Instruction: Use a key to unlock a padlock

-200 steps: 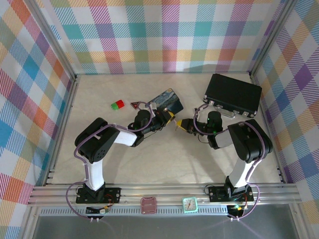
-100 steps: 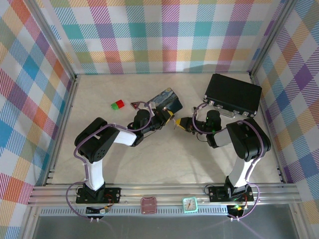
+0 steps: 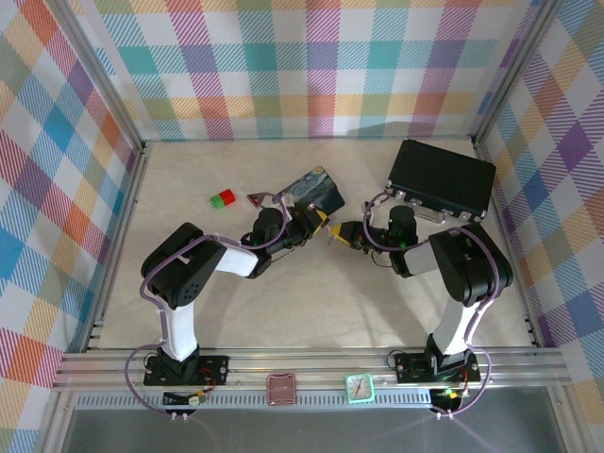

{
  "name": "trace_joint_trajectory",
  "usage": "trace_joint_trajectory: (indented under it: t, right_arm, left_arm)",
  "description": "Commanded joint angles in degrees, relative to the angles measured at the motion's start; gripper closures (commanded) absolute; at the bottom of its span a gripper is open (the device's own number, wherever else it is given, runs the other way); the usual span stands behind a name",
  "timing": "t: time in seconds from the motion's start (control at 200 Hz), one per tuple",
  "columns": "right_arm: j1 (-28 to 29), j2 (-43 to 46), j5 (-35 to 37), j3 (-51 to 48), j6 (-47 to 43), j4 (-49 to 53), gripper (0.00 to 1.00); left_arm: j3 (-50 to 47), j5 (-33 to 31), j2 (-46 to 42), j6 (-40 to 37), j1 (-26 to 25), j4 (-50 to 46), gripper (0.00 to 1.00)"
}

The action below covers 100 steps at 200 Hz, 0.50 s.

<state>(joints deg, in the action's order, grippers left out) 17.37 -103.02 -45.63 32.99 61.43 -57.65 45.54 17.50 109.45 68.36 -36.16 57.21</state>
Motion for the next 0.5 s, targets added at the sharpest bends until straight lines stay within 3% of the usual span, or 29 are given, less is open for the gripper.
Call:
trace_joint_trajectory:
  t: [0.0, 0.215, 0.495]
  right_arm:
    - [-0.49, 0.8, 5.6, 1.74, 1.89, 1.4, 1.0]
    - [0.26, 0.69, 10.16, -0.08, 6.91, -4.18, 1.0]
    - [2.31, -0.21, 13.51, 0.98, 6.53, -3.35, 1.0]
  left_arm:
    - [-1.54, 6.28, -2.31, 0.76, -1.36, 4.13, 1.0]
    - [-0.78, 5.06, -1.66, 1.44, -2.13, 4.63, 1.0]
    - [1.62, 4.23, -0.45, 4.28, -3.89, 6.66, 1.0]
